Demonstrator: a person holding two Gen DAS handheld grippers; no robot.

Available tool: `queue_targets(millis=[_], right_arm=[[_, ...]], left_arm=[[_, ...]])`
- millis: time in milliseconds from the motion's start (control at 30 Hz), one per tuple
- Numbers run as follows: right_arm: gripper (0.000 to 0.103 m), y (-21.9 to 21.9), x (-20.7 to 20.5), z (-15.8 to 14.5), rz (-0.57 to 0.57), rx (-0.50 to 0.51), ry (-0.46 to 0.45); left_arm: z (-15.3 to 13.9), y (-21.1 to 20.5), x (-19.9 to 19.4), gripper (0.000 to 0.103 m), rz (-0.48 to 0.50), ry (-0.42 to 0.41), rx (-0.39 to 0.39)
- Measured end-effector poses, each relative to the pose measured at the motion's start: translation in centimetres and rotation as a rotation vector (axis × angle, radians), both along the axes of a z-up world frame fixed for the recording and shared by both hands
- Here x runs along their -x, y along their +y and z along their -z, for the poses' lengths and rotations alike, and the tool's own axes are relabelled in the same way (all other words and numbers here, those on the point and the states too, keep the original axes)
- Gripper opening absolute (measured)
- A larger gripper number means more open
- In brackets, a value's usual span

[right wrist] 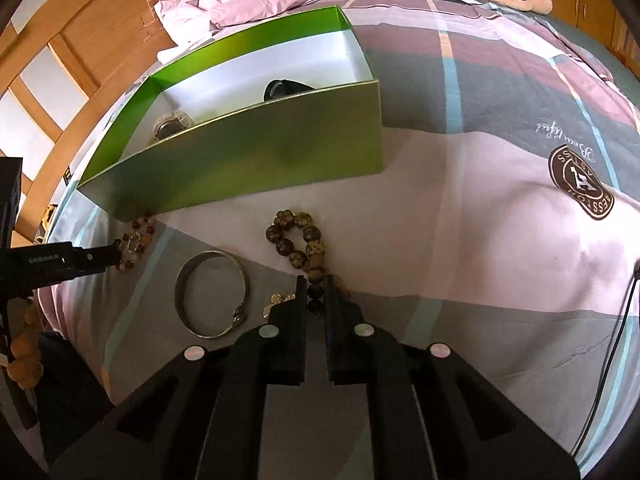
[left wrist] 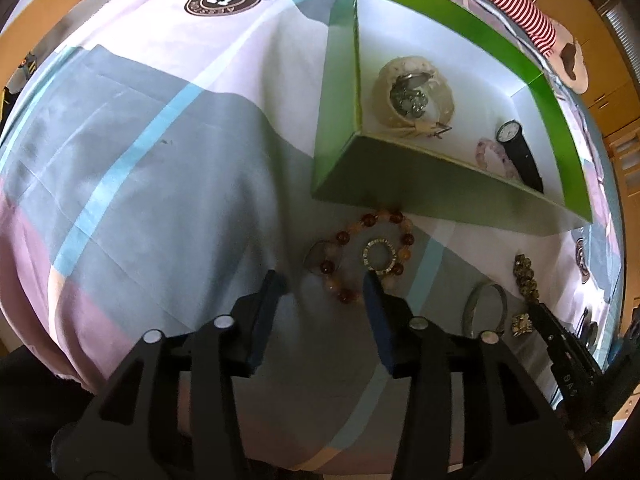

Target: Organize jewelry

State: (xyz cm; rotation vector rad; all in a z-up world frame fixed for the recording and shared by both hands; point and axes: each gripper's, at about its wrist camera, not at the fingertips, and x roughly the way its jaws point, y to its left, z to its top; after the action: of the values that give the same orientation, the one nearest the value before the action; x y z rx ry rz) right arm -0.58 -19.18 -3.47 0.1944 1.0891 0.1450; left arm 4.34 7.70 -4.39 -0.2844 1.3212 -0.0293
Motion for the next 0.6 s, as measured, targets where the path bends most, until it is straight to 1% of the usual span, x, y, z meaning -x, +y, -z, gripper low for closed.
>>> queue_targets(millis=[100, 167, 200, 233, 300, 367, 400, 467, 600], right_arm=[[0.008, 0.1, -0.1, 0.0, 0.01, -0.004, 0.002], [0.008, 0.2, -0.1, 0.0, 0.015, -0.005, 0.004], [0.008, 0.2, -0.1, 0.0, 0.017, -0.006, 0.003], [0.008, 0.2, -0.1, -0.1, 0.017, -0.007, 0.002], [0.008, 0.1, 0.0, -0.1, 0.022, -0.01, 0.001], [0.008, -0.1, 0.2, -0.2, 0.03, -0.015, 0.0], [0.008, -0.2, 0.2, -0.2, 0.033, -0.016, 0.0], [0.008, -0.5, 0.4, -0.3, 0.044, -0.02, -0.001], [0.008, -1.1, 0.7, -0.3, 0.059, -0.02, 0.001]], left_arm=[[0.2, -0.6, -0.3, 0.046, 0.014, 0.003, -0.026], [0.4, -1.1, -0.5, 0.046, 0.031, 0.002, -0.058], [0.4, -1.3, -0.6, 0.044, 0.038, 0.0, -0.075], [0.4, -1.7, -0.7, 0.033, 0.046, -0.008, -0.109], [0.3, -2.2, -0.5, 0.02, 0.058, -0.025, -0.153], [0.1, -2.5, -0.3, 0.019, 0.076, -0.039, -0.151], [-0.1, -2.6, -0.2, 0.019, 0.087, -0.046, -0.135], [-0.9, -3.1, 0.2, 0.019, 0.131, -0.085, -0.024], [-4.3, -3.6, 1.3, 0.019, 0.198, -0.255, 0.165]])
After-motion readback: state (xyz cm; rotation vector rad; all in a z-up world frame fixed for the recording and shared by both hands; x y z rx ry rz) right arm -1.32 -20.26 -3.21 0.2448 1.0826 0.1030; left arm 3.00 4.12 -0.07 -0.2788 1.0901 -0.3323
